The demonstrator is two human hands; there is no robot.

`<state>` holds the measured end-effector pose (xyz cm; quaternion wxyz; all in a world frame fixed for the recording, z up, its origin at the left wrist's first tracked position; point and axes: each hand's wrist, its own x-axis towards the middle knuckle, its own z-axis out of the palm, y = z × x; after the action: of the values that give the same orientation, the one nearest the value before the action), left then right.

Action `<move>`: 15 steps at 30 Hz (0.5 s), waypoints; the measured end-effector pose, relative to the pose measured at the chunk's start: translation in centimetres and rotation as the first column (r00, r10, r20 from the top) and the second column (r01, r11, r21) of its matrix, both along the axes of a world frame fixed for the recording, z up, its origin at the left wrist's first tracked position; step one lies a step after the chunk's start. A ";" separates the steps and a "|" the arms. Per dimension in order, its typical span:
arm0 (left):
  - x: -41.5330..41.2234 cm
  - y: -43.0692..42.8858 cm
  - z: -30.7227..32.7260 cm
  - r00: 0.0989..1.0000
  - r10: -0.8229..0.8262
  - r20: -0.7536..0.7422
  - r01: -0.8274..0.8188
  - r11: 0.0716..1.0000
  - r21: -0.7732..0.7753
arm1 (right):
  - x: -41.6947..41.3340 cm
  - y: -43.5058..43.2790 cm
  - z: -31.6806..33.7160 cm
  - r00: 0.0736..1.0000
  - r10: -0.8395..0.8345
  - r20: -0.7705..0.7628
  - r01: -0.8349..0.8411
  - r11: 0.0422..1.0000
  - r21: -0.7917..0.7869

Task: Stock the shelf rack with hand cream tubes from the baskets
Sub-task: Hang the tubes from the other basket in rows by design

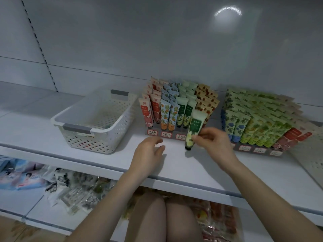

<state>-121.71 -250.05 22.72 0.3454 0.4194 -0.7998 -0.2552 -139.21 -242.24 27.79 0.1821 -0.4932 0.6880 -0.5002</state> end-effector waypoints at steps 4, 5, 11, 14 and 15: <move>0.6 -1.3 -2.2 0.928 -0.020 0.372 0.078 0.987 -0.143 | -0.3 -3.0 0.5 0.989 -0.147 -0.035 0.143 0.985 -0.099; 0.7 -1.5 -2.5 0.927 -0.014 0.376 0.075 0.986 -0.150 | -0.2 -3.7 0.4 0.984 -0.164 -0.066 0.155 0.980 -0.121; 0.8 -1.5 -3.4 0.935 0.029 0.354 0.052 0.975 -0.216 | 0.4 -6.8 -1.3 0.961 -0.222 -0.163 0.199 0.969 -0.145; 0.8 -1.6 -3.4 0.946 0.033 0.323 0.037 0.977 -0.209 | 0.5 -7.6 -1.8 0.962 -0.207 -0.178 0.187 0.975 -0.121; 0.7 -1.5 -3.4 0.948 0.036 0.316 0.033 0.977 -0.209 | 0.6 -7.7 -1.8 0.962 -0.196 -0.188 0.178 0.978 -0.111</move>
<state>-120.98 -251.59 19.35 0.2548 0.4166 -0.8672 -0.0977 -138.57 -249.94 25.97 0.0416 -0.4811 0.7222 -0.4952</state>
